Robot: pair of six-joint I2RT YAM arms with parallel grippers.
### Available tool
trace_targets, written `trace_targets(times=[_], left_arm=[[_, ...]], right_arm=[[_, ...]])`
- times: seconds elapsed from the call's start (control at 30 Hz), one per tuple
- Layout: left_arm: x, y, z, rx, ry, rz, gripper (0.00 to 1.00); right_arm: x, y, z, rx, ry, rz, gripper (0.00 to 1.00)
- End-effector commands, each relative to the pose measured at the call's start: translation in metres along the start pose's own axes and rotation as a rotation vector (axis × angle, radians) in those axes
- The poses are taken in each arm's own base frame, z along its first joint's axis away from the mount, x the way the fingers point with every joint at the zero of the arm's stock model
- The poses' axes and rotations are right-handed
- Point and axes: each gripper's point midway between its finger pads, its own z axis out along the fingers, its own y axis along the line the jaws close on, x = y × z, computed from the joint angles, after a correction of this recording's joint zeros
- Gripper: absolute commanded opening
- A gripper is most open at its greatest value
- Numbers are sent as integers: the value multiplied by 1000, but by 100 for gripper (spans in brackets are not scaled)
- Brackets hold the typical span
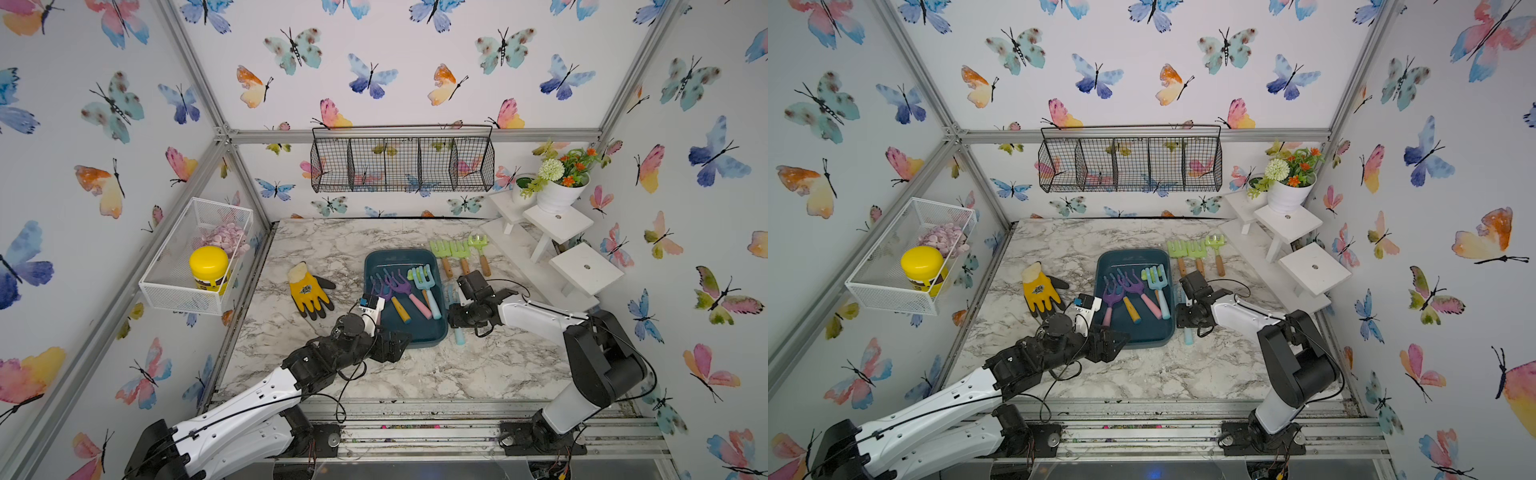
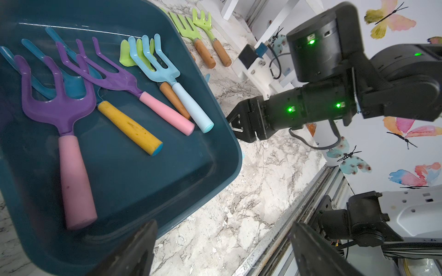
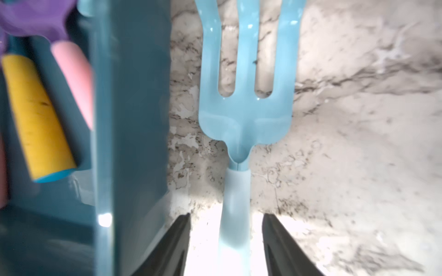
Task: Take the hand rake out of the storage box
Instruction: Place the rake at the center of the board.
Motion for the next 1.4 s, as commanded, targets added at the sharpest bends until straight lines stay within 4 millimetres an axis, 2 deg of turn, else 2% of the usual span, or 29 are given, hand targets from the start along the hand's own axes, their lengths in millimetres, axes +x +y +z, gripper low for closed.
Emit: trace_targets(times=[0.0, 0.1, 0.17, 0.33, 0.5, 0.6, 0.8, 0.97, 1.2, 1.37], left_arm=[[-4, 1, -2, -17, -17, 8, 93], [-6, 4, -5, -38, -26, 14, 93], [-8, 7, -9, -61, -38, 15, 92], [-10, 37, -28, -215, -93, -11, 91], [-16, 59, -52, -299, -214, -61, 91], [-19, 69, -63, -335, -269, -86, 91], [-20, 78, -71, -383, -281, -92, 91], [-20, 88, -78, -417, -310, -105, 91], [-18, 105, -86, -465, -358, -126, 90], [-14, 114, -85, -469, -350, -141, 89]], right_arm=[[-10, -5, -26, 33, -43, -6, 67], [-16, -8, -49, 58, -73, -25, 76], [-19, -5, -63, 48, -78, -57, 76], [-26, 28, -96, -114, -114, -153, 75], [-35, 70, -114, -311, -170, -226, 68], [-39, 86, -105, -347, -153, -274, 67], [-52, 105, -74, -353, -88, -373, 63], [-54, 138, -58, -371, -60, -435, 62], [-48, 170, -25, -317, -18, -342, 61], [-39, 183, 0, -284, 19, -299, 60]])
